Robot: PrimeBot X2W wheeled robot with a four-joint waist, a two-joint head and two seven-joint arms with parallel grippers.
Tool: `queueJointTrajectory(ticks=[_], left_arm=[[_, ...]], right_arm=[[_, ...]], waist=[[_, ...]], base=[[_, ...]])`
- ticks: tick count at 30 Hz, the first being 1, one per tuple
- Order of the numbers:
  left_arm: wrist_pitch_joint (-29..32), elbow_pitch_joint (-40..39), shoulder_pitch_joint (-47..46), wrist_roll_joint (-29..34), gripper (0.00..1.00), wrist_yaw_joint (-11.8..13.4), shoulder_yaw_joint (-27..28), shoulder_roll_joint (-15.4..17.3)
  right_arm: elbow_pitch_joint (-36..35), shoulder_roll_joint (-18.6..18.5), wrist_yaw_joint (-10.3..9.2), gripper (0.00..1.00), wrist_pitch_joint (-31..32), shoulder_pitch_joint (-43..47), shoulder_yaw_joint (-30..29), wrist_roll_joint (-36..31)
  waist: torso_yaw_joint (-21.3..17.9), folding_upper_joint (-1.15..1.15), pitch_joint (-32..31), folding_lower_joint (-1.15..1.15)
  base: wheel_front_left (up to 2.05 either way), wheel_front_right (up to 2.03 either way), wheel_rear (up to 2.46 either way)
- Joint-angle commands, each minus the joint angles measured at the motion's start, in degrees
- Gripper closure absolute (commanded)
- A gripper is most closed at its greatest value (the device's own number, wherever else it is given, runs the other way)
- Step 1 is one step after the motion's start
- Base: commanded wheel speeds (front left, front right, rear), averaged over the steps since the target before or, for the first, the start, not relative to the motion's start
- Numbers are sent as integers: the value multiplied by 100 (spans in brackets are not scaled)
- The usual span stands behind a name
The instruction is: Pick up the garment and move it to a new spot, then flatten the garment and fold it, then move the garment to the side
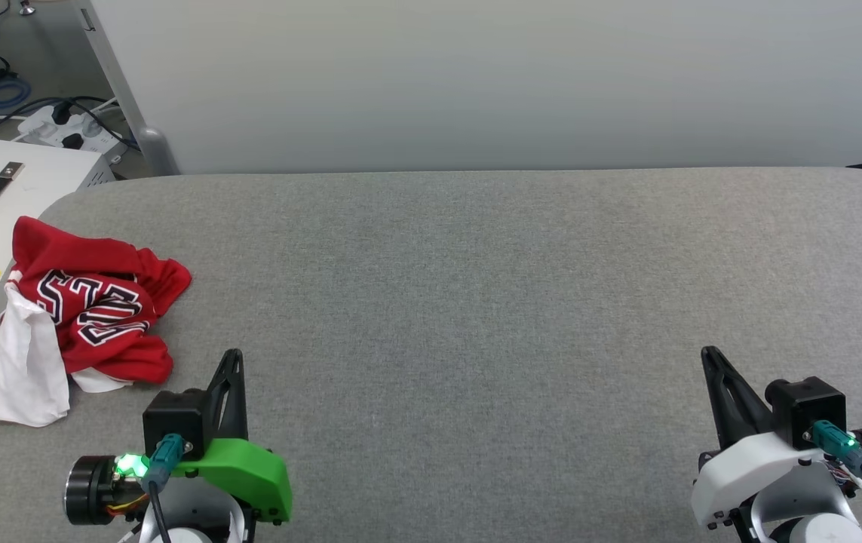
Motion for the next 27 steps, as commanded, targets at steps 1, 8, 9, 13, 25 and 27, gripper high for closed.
queueJointTrajectory(ticks=[1,8,9,13,25,27], left_arm=[[-4,-10,-103,54,100,25,1,-30],[-4,-10,-103,54,100,25,1,-30],[-4,-10,-103,54,100,25,1,-30],[-4,-10,-103,54,100,25,1,-30],[-4,-10,-103,54,100,25,1,-30],[-4,-10,-103,54,100,25,1,-30]], right_arm=[[-21,-4,-4,100,16,-94,-10,-55],[-21,-4,-4,100,16,-94,-10,-55],[-21,-4,-4,100,16,-94,-10,-55],[-21,-4,-4,100,16,-94,-10,-55],[-21,-4,-4,100,16,-94,-10,-55],[-21,-4,-4,100,16,-94,-10,-55]], waist=[[0,0,0,0],[0,0,0,0],[0,0,0,0],[0,0,0,0],[0,0,0,0],[0,0,0,0]], base=[[0,0,0],[0,0,0],[0,0,0],[0,0,0],[0,0,0],[0,0,0]])
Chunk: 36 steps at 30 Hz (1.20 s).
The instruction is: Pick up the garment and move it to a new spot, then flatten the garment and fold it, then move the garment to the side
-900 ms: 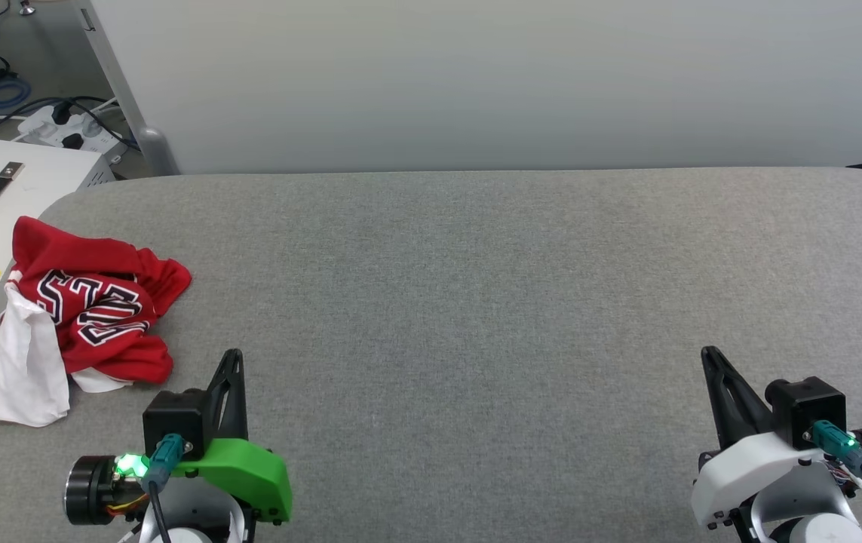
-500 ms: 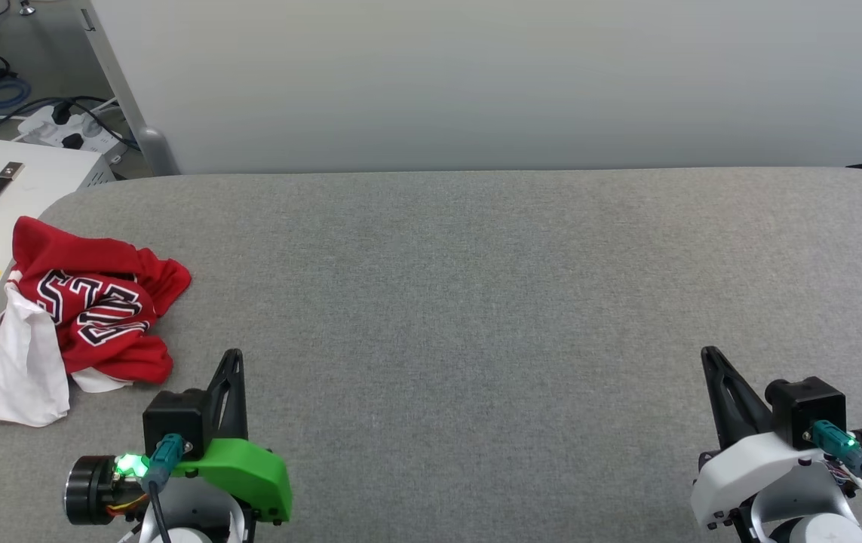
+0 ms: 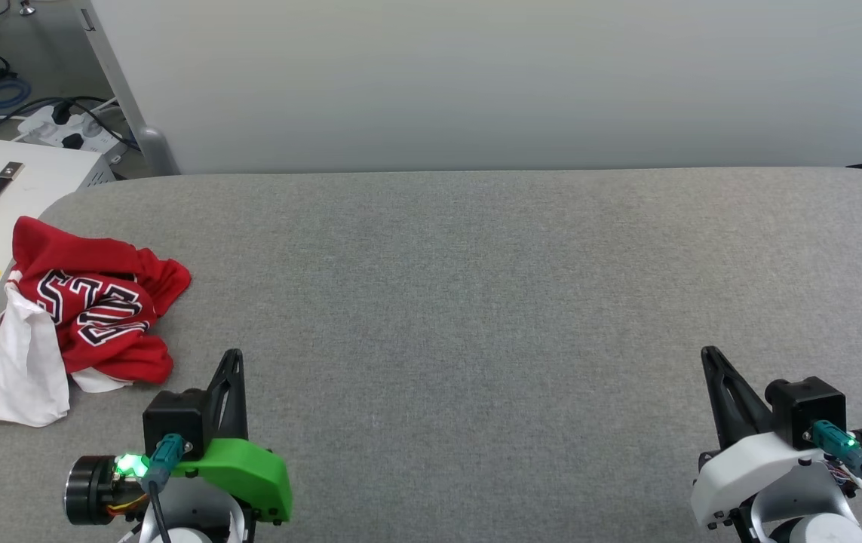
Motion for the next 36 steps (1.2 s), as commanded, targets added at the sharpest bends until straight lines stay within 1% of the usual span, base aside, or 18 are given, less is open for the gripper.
queueJointTrajectory(ticks=[1,7,8,36], left_arm=[[-4,-10,-102,54,100,25,1,-30],[-4,-10,-102,54,100,25,1,-30],[-2,1,4,-5,0,-1,0,1],[-318,250,20,-337,0,-55,8,-6]], right_arm=[[-21,-4,-4,100,16,-94,-10,-55],[-21,-4,-4,100,16,-94,-10,-55],[4,0,0,0,-2,2,0,7],[156,-1,-1,0,-314,13,-134,241]], waist=[[0,0,0,0],[0,0,0,0],[0,0,0,0],[-4,0,12,0]], base=[[0,0,0],[0,0,0],[0,0,0],[0,0,0]])
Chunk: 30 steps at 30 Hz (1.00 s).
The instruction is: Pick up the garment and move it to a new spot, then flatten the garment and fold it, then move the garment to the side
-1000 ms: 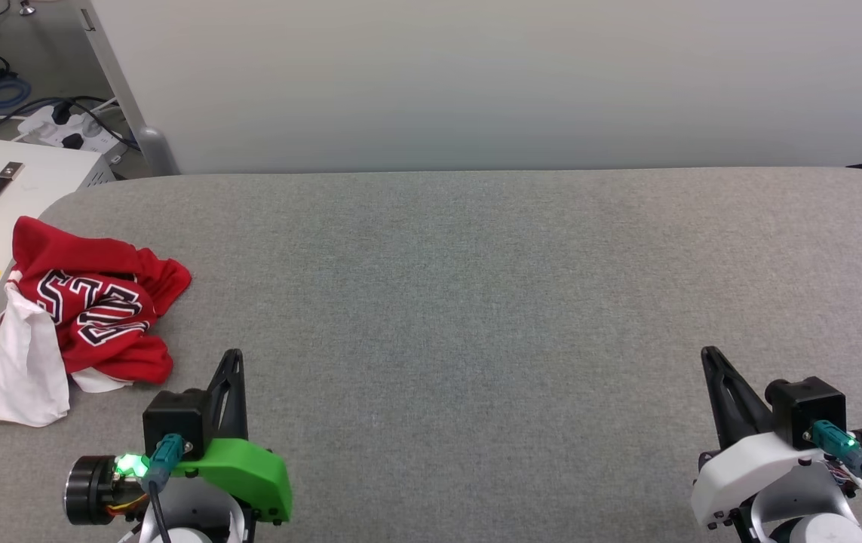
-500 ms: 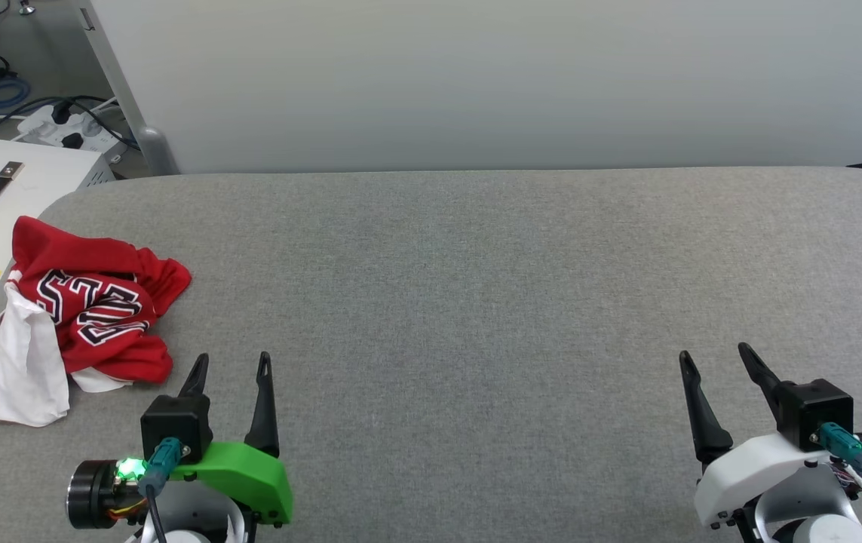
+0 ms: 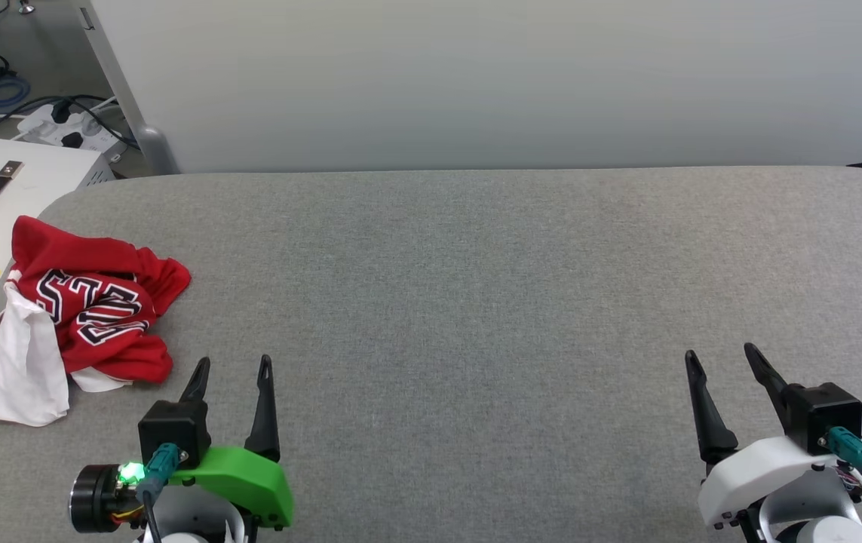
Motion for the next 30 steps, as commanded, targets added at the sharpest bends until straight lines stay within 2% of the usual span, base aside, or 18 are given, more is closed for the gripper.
queueJointTrajectory(ticks=[1,30], left_arm=[[-71,34,10,-91,0,-20,3,-7],[-412,42,55,-402,0,-107,5,-14]], right_arm=[[30,-4,-1,0,-65,7,-16,70],[-72,-5,-2,0,-403,19,-41,336]], waist=[[0,0,2,0],[11,0,34,0]], base=[[0,0,0],[0,0,0]])
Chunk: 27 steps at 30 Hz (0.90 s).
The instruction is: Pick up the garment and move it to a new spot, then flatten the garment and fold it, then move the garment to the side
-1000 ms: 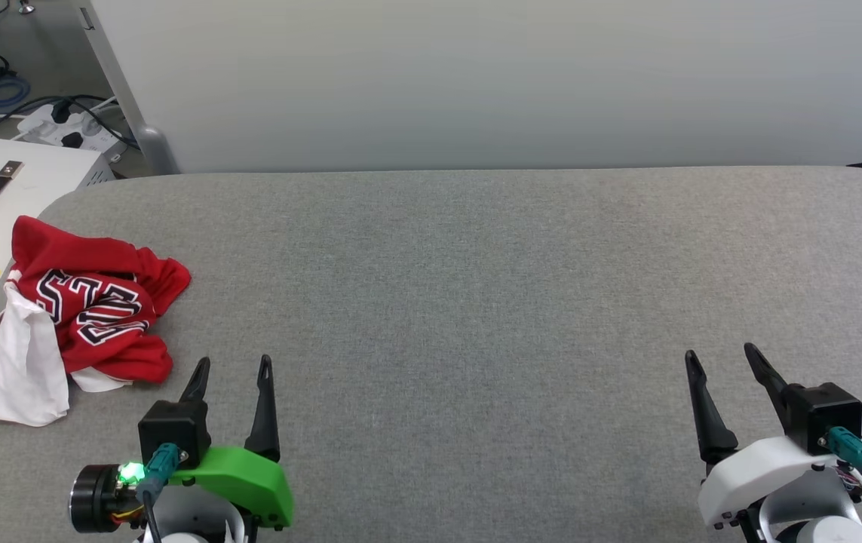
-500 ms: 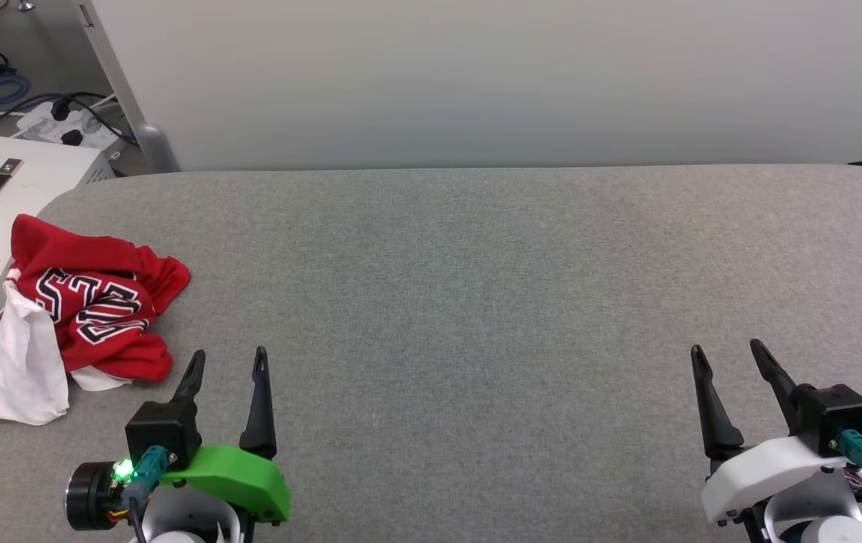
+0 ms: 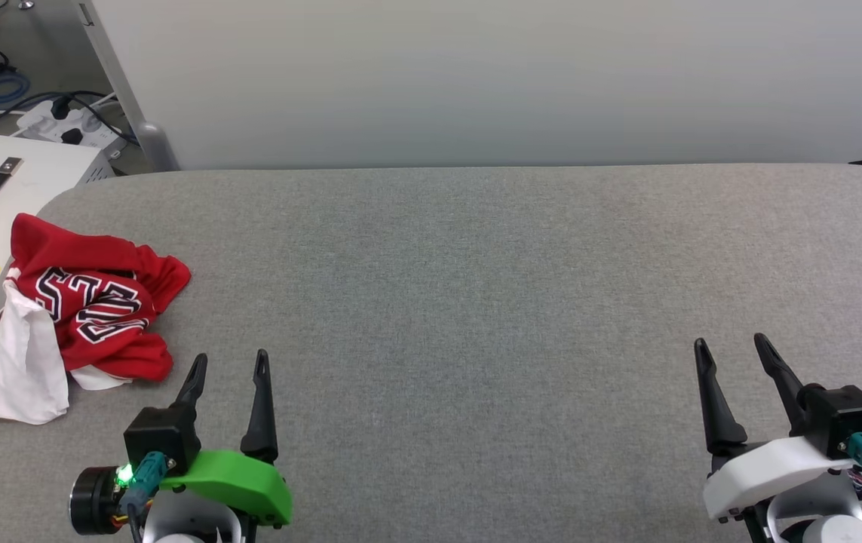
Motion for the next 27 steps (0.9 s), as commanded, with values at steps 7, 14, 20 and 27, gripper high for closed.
queueJointTrajectory(ticks=[7,14,20,27], left_arm=[[-132,138,48,-133,0,-64,-45,-16],[-216,230,49,-206,0,-93,-65,-18],[-287,292,50,-259,0,-116,-72,-19],[-368,347,45,-322,0,-142,-82,-21]], right_arm=[[82,-5,-2,0,-131,26,-2,73],[122,-5,-2,0,-214,18,-17,145],[174,-6,-3,0,-284,27,-32,210],[280,-6,-3,0,-364,34,10,235]], waist=[[9,0,2,-1],[10,0,-2,-1],[7,0,-4,-1],[24,0,6,-1]], base=[[0,0,0],[0,0,0],[0,0,0],[0,0,0]])
